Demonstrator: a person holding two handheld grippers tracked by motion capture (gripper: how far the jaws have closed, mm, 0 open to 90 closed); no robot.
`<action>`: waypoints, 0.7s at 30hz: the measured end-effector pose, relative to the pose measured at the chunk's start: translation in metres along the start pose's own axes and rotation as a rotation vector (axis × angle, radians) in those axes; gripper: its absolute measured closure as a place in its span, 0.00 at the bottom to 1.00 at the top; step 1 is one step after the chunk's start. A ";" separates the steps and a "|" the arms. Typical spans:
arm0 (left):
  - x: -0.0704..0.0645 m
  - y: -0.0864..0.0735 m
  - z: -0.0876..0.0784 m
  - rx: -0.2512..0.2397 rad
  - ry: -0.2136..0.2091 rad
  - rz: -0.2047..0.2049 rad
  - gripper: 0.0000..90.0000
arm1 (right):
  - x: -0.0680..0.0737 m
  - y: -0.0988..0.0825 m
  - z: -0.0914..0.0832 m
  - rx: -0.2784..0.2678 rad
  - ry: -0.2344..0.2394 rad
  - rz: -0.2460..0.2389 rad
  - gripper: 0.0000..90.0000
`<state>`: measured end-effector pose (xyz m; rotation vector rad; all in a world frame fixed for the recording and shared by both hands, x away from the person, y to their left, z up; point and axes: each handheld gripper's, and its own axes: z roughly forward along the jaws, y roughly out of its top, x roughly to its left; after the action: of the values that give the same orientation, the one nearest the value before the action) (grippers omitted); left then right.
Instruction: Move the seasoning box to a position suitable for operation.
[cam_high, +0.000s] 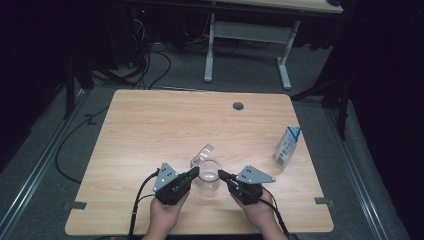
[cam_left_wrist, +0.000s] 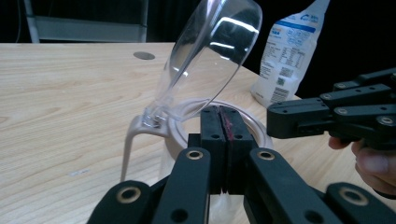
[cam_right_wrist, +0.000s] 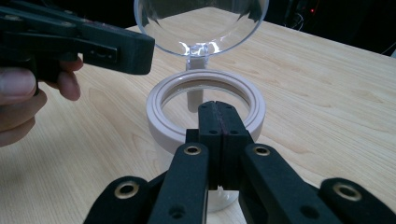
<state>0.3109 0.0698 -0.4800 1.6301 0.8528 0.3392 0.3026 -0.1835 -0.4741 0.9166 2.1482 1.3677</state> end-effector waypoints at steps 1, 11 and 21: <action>0.001 0.000 0.000 -0.003 0.000 -0.003 0.99 | 0.000 0.000 0.000 0.000 -0.001 0.000 1.00; 0.011 0.000 -0.002 -0.010 0.029 -0.021 0.99 | 0.001 0.000 0.000 -0.003 -0.003 0.001 1.00; 0.018 -0.011 -0.007 0.042 0.055 0.022 0.96 | -0.004 0.000 -0.005 -0.007 -0.005 0.018 0.98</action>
<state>0.3152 0.0873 -0.4923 1.6769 0.8892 0.3858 0.3024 -0.1894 -0.4721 0.9379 2.1354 1.3792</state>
